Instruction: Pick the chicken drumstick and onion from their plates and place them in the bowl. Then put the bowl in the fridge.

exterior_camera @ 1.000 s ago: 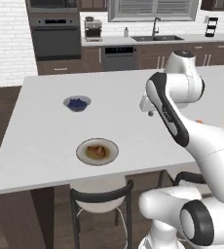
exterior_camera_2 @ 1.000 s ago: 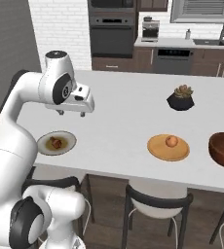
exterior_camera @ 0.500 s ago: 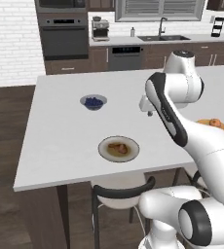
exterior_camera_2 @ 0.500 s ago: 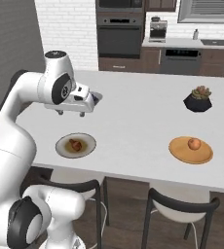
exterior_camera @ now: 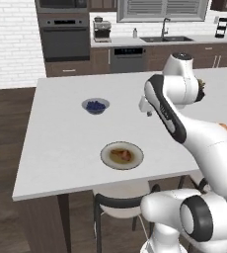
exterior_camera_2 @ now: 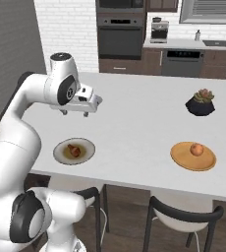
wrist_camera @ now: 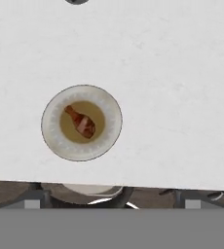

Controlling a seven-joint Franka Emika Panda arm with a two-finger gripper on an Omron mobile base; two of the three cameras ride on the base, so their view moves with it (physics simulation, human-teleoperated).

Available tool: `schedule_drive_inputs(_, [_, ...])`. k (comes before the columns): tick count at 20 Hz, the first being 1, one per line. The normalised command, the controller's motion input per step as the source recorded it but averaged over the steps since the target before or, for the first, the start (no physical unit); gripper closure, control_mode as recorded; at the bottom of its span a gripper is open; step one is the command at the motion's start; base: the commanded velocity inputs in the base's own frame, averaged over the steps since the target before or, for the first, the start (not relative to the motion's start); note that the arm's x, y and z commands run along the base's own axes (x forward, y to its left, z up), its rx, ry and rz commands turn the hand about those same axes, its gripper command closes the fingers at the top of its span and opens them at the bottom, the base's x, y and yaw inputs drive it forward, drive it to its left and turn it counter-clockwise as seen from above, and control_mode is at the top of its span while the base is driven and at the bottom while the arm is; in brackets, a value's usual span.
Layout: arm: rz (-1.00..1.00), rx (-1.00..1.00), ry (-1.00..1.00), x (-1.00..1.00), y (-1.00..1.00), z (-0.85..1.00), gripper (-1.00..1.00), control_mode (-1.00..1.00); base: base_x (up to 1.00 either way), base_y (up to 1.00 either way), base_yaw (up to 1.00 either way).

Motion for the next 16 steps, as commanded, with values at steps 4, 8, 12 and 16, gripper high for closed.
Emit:
schedule_drive_inputs(4, [0.01, -0.01, 0.08, 0.50, 0.40, -0.77, -1.00, -1.00, 0.00, 0.00, 0.00])
schedule_drive_inputs(8, [0.18, -0.04, 0.15, 0.33, 0.83, -0.99, -1.00, -1.00, 0.00, 0.00, 0.00])
schedule_drive_inputs(12, [0.26, -0.03, 0.12, 0.32, 0.53, -0.84, -1.00, -1.00, 0.00, 0.00, 0.00])
schedule_drive_inputs(16, [0.27, 0.00, 0.10, 0.53, 0.03, -0.63, -1.00, -1.00, 0.00, 0.00, 0.00])
